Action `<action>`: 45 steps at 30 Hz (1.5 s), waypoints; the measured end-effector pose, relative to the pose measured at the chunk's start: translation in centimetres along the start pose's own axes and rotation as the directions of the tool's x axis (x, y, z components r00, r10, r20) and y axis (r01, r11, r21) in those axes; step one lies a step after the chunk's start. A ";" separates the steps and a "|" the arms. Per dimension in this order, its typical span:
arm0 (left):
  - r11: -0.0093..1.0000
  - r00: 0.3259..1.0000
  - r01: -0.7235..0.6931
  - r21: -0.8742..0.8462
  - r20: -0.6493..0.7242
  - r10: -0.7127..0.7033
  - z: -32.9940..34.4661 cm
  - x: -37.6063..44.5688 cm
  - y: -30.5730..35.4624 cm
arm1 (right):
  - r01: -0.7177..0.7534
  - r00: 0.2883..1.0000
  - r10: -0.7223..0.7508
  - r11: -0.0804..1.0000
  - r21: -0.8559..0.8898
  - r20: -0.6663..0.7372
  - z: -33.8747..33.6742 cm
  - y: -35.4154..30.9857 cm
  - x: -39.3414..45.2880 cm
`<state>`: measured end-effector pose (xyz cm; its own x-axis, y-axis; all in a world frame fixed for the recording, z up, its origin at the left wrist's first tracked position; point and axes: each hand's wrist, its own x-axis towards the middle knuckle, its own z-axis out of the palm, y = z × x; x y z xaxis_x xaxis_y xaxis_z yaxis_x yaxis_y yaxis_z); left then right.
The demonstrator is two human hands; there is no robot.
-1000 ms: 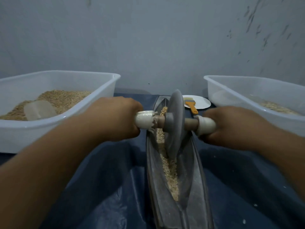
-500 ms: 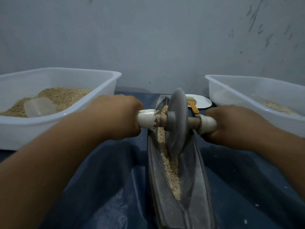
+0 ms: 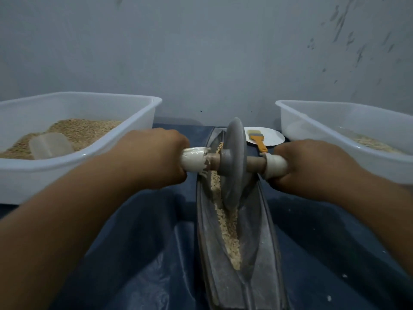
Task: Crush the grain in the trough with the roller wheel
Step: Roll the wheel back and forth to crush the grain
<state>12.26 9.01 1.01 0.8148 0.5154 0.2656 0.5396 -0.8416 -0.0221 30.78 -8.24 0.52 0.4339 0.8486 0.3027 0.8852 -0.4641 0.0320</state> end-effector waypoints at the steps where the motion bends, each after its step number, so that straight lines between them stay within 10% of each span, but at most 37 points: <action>1: 1.000 1.000 -0.005 0.003 0.027 0.005 0.0 0.0 -0.1 | 0.019 1.000 -0.019 1.000 -0.007 0.008 0.0 0.0 0.0; 8: 0.999 0.965 -0.045 -0.025 0.256 0.050 -2.0 -1.8 -0.5 | -0.061 0.834 -0.164 0.922 0.382 0.528 -3.6 0.7 -2.0; 15: 0.999 1.000 0.003 0.045 0.007 -0.003 -0.1 -0.2 0.0 | 0.026 0.999 -0.026 1.000 0.011 -0.036 0.2 -0.1 -0.1; 23: 0.993 0.941 -0.051 -0.108 0.329 0.084 -2.4 -1.8 -0.9 | -0.062 0.843 -0.152 0.925 0.374 0.515 -3.4 0.7 -1.9; 30: 1.000 0.999 -0.005 -0.024 0.050 0.006 -0.3 0.0 -0.4 | 0.016 0.999 -0.017 0.999 -0.031 -0.029 0.1 -0.3 0.1; 38: 0.994 0.946 -0.057 -0.098 0.312 0.085 -2.7 -1.8 -0.7 | -0.058 0.817 -0.200 0.905 0.421 0.542 -3.1 1.0 -1.8; 45: 0.999 0.997 0.029 0.034 -0.075 -0.027 0.5 0.3 -0.3 | -0.038 0.996 0.035 0.998 -0.042 -0.084 0.9 -0.3 0.3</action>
<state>12.45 9.50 0.60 0.7820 0.5241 0.3373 0.5700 -0.8204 -0.0466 30.84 -7.63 -0.22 0.4489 0.8077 0.3822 0.8602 -0.5065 0.0599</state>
